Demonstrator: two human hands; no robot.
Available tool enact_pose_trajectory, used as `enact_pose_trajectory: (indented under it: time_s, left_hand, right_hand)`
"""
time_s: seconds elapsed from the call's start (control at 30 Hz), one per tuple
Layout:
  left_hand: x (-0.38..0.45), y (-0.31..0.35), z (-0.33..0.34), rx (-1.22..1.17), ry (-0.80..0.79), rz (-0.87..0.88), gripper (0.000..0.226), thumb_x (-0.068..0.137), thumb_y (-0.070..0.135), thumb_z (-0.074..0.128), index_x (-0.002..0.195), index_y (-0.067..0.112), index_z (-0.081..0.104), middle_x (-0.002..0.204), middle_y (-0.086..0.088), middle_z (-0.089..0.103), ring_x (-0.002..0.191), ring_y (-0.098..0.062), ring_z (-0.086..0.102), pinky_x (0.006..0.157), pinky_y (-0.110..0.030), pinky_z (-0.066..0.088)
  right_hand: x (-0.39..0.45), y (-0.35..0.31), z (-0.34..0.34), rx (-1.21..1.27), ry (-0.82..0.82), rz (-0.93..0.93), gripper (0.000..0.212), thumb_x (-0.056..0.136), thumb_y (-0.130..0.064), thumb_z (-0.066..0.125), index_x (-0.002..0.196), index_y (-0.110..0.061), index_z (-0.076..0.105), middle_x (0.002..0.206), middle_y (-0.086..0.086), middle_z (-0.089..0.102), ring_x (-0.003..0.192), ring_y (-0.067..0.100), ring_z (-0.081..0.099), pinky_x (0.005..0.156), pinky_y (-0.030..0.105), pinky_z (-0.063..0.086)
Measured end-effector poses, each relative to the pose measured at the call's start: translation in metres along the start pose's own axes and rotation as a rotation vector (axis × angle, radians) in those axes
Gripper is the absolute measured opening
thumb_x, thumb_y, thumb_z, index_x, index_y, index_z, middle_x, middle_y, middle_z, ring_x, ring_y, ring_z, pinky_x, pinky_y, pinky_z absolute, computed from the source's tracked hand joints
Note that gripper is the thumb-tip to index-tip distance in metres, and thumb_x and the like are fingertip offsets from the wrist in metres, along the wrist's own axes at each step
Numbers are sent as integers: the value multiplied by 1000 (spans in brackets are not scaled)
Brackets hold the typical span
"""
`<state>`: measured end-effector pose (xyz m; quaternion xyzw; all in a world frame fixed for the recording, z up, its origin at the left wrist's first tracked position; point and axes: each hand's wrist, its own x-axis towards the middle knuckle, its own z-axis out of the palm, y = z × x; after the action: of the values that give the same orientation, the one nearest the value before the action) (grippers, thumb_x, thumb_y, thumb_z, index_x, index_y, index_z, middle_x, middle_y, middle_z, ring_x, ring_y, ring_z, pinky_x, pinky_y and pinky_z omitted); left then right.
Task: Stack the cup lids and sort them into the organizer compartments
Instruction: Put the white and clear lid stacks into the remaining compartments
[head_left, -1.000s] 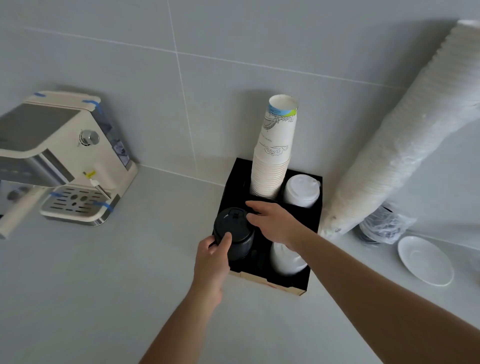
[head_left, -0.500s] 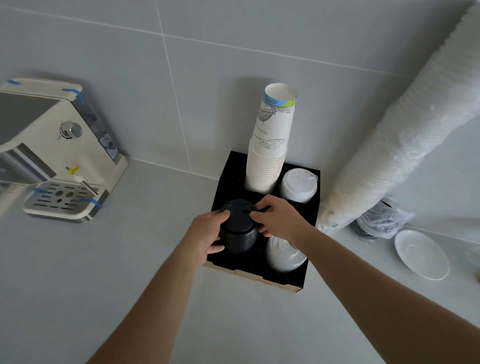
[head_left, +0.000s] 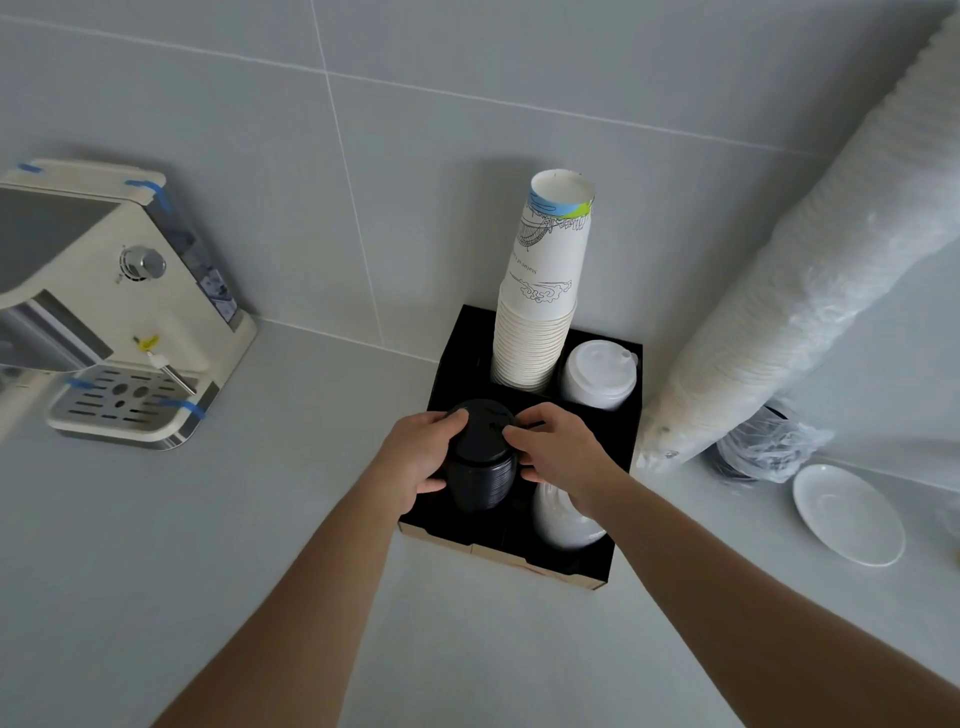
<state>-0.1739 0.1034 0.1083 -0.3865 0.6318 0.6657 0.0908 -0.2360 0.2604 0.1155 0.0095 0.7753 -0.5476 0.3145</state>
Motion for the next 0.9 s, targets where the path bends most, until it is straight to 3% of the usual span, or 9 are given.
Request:
enact_pose_trajectory:
  time_s: [0.27, 0.37, 0.47, 0.57, 0.63, 0.73, 0.83, 0.9]
  left_hand:
    - [-8, 0, 3, 34, 84, 115, 33, 91, 38, 57, 115, 19, 67, 108, -1, 67, 102, -19, 61, 96, -38, 49]
    - [-10, 3, 1, 71, 75, 162, 16, 92, 35, 57, 92, 26, 70, 96, 6, 68, 97, -17, 63, 96, -38, 50]
    - [-14, 8, -1, 96, 81, 206, 19, 91, 34, 58, 76, 30, 67, 89, 7, 69, 91, -15, 64, 89, -35, 50]
    - [-13, 11, -4, 132, 87, 233, 17, 89, 37, 60, 87, 24, 70, 92, 6, 70, 94, -17, 64, 91, -36, 49]
    - [-14, 14, -5, 142, 92, 241, 22, 90, 36, 60, 105, 23, 70, 96, 10, 66, 99, -15, 61, 91, -32, 46]
    - [-15, 21, -6, 200, 133, 253, 44, 89, 38, 61, 128, 18, 62, 122, 6, 64, 117, -16, 57, 100, -31, 42]
    - [-20, 29, -3, 250, 192, 350, 47, 87, 40, 63, 129, 21, 61, 129, 2, 64, 118, -14, 59, 105, -35, 44]
    - [-28, 38, 6, 319, 236, 490, 45, 87, 38, 62, 128, 21, 61, 126, 3, 66, 114, -11, 61, 101, -29, 45]
  right_hand:
    - [-10, -3, -6, -4, -30, -28, 26, 92, -20, 64, 118, -17, 62, 88, 2, 65, 81, 19, 58, 74, 31, 51]
    - [-12, -3, -14, -10, -13, -43, 33, 91, -23, 66, 123, -18, 61, 95, 1, 66, 82, 19, 59, 79, 33, 54]
    - [-14, -3, -25, -23, 12, -60, 34, 90, -25, 66, 124, -20, 62, 104, 1, 68, 87, 20, 64, 91, 39, 56]
    - [-14, -3, -39, -31, 39, -70, 34, 90, -26, 66, 124, -21, 63, 105, -1, 69, 90, 19, 65, 92, 39, 55]
    - [-14, -3, -48, -17, 58, -71, 34, 89, -26, 67, 123, -20, 64, 107, 1, 69, 91, 19, 66, 93, 40, 56]
    - [-12, -2, -63, -20, 94, -73, 28, 88, -26, 68, 116, -24, 65, 106, 0, 70, 92, 22, 67, 97, 45, 56]
    - [-7, 1, -79, -57, 125, -78, 29, 88, -29, 68, 116, -26, 66, 107, -2, 71, 95, 22, 69, 98, 45, 55]
    - [-5, 1, -89, -124, 169, -92, 34, 88, -31, 68, 121, -25, 66, 113, -2, 71, 101, 21, 68, 95, 38, 55]
